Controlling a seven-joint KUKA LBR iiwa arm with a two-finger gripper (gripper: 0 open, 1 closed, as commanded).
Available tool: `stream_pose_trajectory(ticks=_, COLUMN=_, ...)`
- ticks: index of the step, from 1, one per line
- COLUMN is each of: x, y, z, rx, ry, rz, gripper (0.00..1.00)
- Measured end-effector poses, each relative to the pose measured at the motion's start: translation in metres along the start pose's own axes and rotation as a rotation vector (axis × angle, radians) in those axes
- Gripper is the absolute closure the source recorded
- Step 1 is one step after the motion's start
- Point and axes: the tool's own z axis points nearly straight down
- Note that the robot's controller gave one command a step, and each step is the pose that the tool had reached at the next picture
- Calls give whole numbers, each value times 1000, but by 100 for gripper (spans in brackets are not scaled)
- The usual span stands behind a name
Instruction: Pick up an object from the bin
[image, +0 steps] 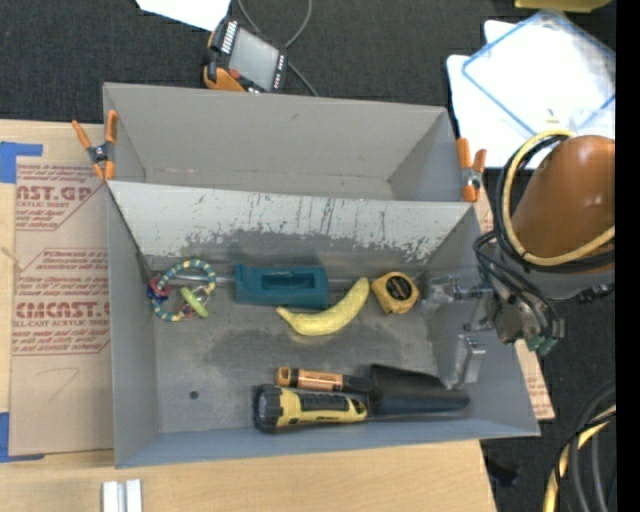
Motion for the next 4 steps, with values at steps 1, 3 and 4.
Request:
stream_pose_trajectory(ticks=1, x=-1, y=1, z=-4, rx=1, ry=-8, rz=-2, gripper=0)
stream_pose_trajectory(ticks=3, x=-6, y=58, z=79, rx=1, ry=-24, rz=156, gripper=0)
stream_pose_trajectory(ticks=4, x=-7, y=45, z=168, rx=-1, ry=-5, rz=132, gripper=0)
